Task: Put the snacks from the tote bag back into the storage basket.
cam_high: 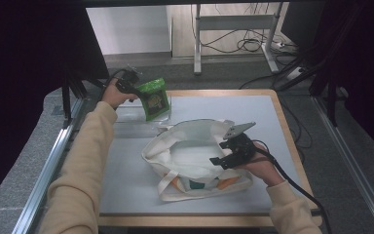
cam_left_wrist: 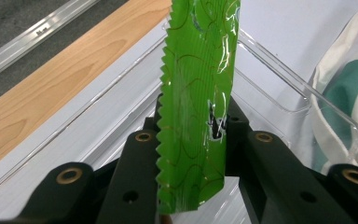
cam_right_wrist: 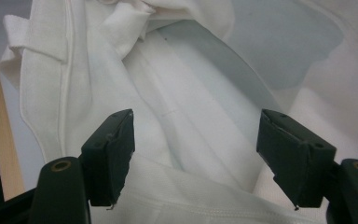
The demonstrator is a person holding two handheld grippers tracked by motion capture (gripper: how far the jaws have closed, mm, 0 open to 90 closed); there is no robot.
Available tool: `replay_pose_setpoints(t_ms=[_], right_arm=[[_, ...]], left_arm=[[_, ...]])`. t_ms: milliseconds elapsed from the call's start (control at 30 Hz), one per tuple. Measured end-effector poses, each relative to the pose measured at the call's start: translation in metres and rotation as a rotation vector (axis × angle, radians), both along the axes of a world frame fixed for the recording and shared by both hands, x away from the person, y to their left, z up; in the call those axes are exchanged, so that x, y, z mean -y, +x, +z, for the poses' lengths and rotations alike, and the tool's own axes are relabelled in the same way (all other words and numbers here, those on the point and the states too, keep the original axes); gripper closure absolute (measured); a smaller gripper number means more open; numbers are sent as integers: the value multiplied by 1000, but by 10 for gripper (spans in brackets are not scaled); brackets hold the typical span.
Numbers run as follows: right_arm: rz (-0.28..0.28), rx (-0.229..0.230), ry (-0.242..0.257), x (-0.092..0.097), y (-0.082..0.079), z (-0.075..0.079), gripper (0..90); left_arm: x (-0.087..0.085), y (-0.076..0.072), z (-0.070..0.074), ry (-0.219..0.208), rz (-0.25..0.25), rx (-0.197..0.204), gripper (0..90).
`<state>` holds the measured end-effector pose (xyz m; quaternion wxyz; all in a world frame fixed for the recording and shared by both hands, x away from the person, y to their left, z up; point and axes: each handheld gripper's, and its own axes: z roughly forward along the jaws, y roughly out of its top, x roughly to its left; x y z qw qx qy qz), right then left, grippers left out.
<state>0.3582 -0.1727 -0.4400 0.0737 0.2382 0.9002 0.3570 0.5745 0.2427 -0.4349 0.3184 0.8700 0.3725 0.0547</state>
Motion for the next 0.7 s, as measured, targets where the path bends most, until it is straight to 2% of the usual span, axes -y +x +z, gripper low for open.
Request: replay_pose_setpoints(t_ms=[167, 333, 700], right_arm=[[2, -4, -6, -1, 0, -2, 278], [1, -3, -5, -1, 0, -1, 278], [3, -5, -10, -1, 0, -2, 275]], left_arm=[[0, 4, -2, -18, 22, 8, 737], [4, 7, -3, -17, 39, 26, 734], [3, 7, -4, -16, 40, 34, 736]])
